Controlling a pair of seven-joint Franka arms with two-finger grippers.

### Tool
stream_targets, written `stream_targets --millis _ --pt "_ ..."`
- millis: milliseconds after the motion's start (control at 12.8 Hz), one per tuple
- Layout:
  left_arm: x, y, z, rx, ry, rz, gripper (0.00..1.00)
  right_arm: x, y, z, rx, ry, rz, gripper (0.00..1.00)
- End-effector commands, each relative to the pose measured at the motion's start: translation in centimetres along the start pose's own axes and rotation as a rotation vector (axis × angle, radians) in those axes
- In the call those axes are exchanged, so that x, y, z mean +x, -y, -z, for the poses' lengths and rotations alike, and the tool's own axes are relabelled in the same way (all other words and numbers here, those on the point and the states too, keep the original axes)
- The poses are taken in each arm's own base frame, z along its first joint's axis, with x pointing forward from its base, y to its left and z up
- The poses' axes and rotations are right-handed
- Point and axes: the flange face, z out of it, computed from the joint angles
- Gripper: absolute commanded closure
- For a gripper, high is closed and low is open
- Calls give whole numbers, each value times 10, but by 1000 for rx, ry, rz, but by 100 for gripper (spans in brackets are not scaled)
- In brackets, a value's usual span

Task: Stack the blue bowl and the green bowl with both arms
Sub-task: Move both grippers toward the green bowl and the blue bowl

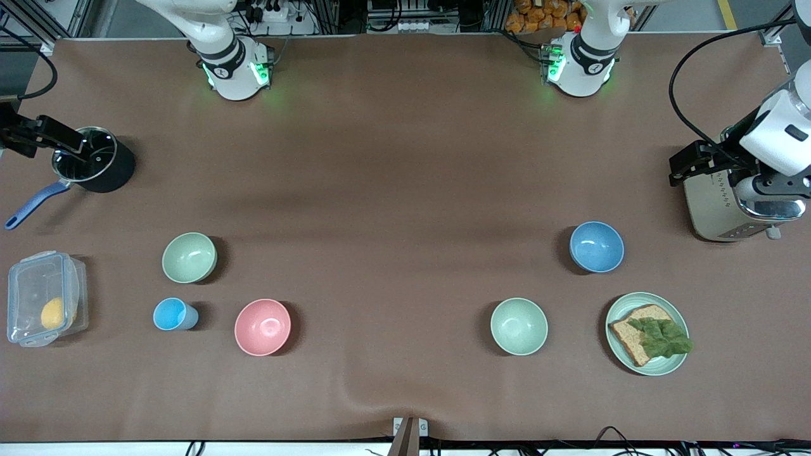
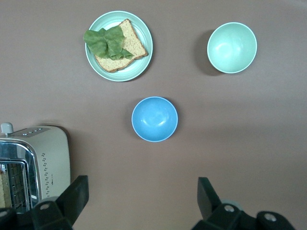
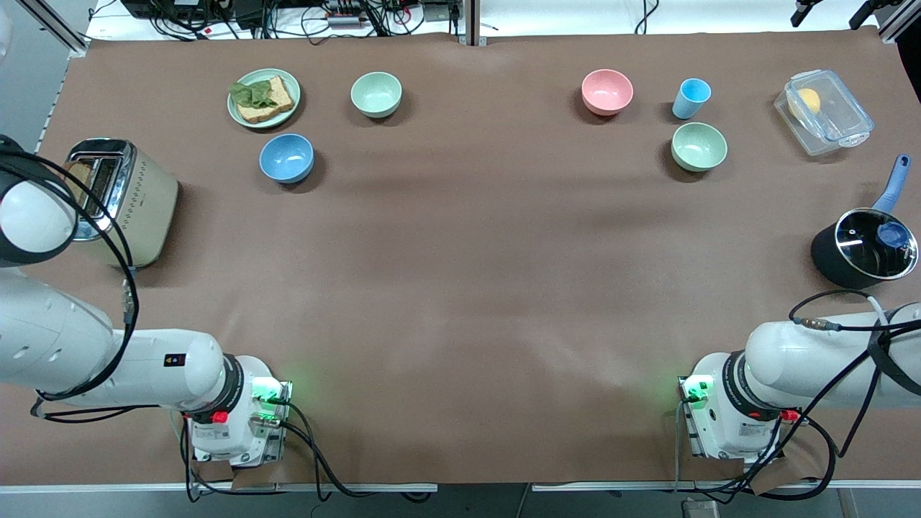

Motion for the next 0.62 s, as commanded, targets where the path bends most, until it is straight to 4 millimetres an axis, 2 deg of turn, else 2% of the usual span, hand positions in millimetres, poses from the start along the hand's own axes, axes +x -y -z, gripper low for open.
stream_targets --millis 0,234,312,391,469,547 --pt "-7 3 13 0 8 -23 0 -4 -1 9 -32 -7 -14 0" --pt "-6 8 12 40 14 -19 0 -5 -1 8 -32 2 -14 0" --pt "-3 10 5 57 25 -26 0 -5 -1 8 -32 2 -14 0" --pt "8 16 -21 55 68 -18 0 -5 5 9 -34 -5 -2 0" --pt "20 25 -54 52 119 -6 0 -4 -1 11 -27 -12 -13 0" --pt "29 25 -83 49 148 -6 0 -1 -2 7 -19 -4 -16 0"
